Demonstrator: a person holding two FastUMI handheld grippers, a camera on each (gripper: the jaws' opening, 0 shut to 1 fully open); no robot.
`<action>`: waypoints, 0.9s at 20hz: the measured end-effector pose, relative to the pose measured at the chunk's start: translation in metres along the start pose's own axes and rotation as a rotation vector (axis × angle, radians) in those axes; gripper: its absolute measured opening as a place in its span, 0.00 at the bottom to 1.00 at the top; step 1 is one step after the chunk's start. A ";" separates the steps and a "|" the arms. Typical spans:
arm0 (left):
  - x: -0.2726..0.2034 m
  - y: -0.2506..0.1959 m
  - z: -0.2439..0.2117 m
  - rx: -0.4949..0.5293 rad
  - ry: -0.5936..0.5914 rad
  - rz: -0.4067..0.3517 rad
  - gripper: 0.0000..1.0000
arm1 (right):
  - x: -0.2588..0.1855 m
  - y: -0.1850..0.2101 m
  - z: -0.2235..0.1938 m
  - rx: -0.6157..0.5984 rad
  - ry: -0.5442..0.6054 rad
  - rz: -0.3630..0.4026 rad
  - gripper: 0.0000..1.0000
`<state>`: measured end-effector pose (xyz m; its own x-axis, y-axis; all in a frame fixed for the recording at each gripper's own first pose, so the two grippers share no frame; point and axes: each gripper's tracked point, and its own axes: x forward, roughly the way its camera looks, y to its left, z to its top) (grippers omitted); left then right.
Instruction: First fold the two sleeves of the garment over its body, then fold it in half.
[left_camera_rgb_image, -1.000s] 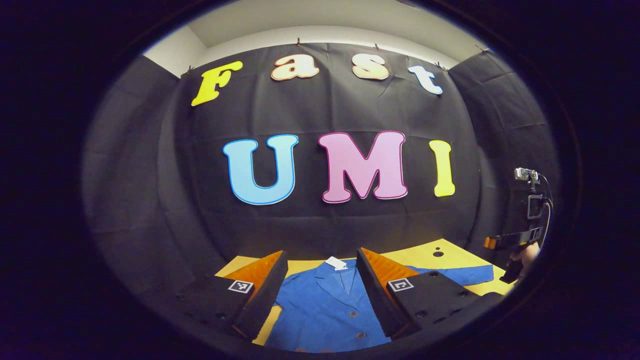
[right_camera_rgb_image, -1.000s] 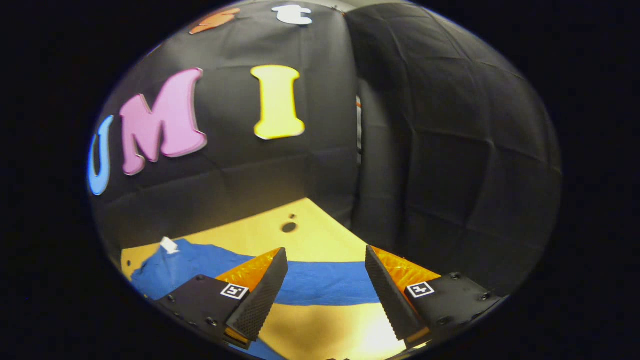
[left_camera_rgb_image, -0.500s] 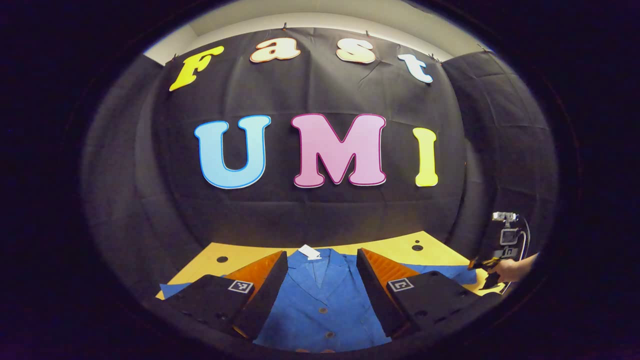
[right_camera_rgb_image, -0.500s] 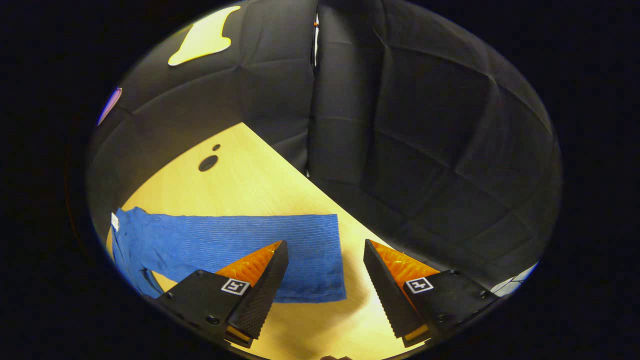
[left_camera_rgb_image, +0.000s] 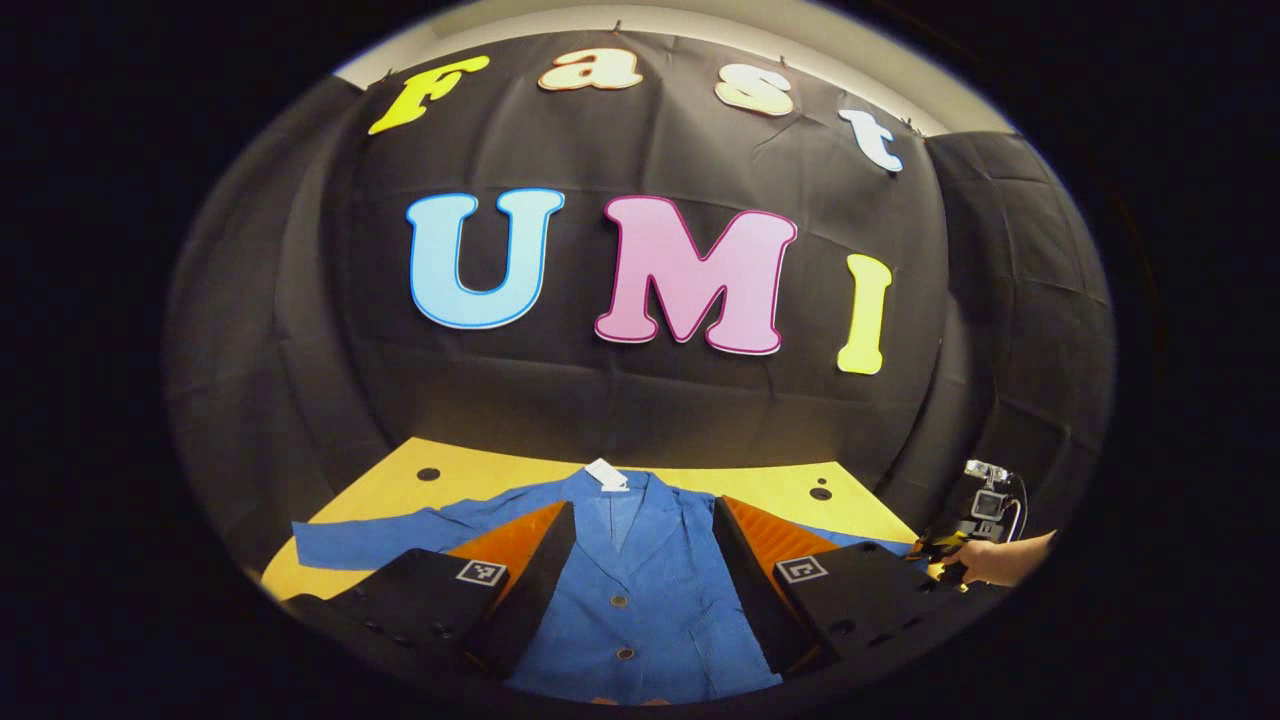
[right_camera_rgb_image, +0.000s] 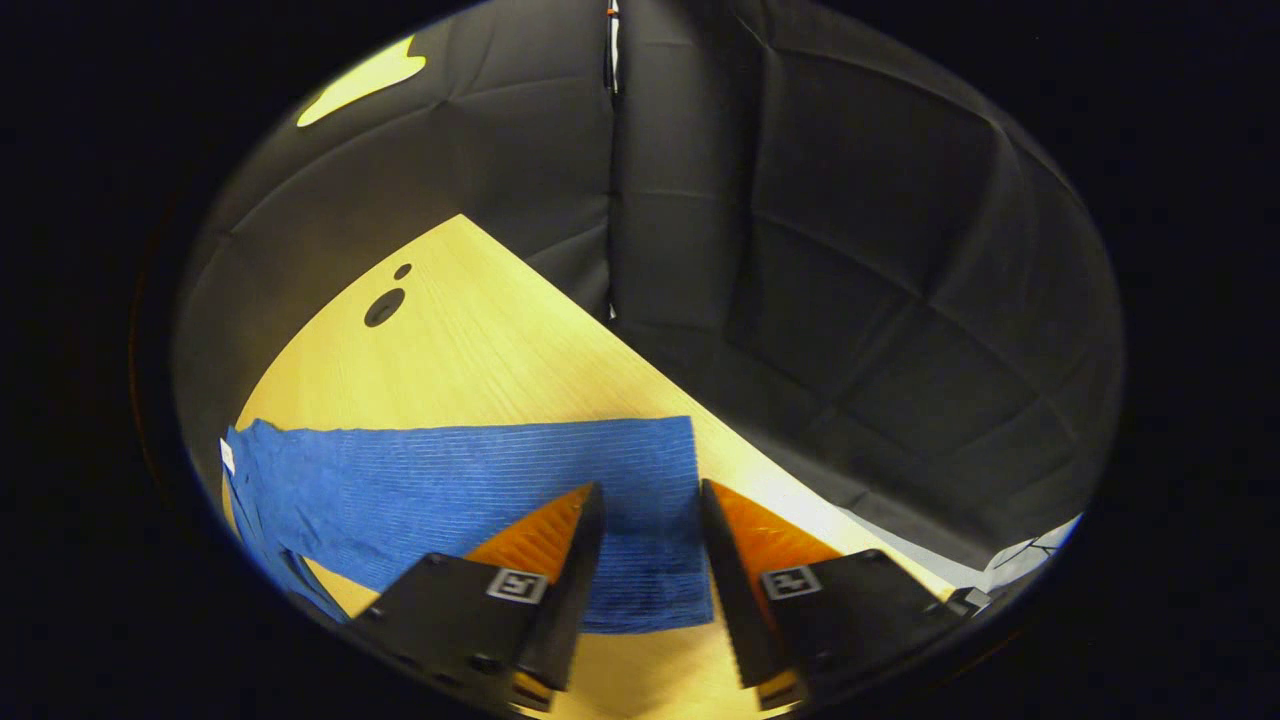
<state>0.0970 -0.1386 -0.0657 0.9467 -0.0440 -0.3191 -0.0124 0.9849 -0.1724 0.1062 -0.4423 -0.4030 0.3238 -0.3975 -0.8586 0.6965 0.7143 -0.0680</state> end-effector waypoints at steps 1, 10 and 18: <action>-0.002 0.001 -0.002 -0.018 0.005 -0.001 0.80 | 0.001 0.006 0.001 0.009 0.003 0.021 0.59; -0.023 0.040 -0.010 -0.062 0.017 0.071 0.80 | -0.012 0.042 -0.009 0.150 0.058 0.175 0.02; -0.048 0.087 0.005 -0.008 -0.046 0.138 0.80 | -0.111 0.197 0.027 0.045 -0.126 0.446 0.01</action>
<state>0.0527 -0.0499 -0.0605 0.9494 0.1000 -0.2978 -0.1463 0.9796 -0.1376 0.2243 -0.2731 -0.3072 0.6718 -0.1258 -0.7300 0.4972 0.8071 0.3185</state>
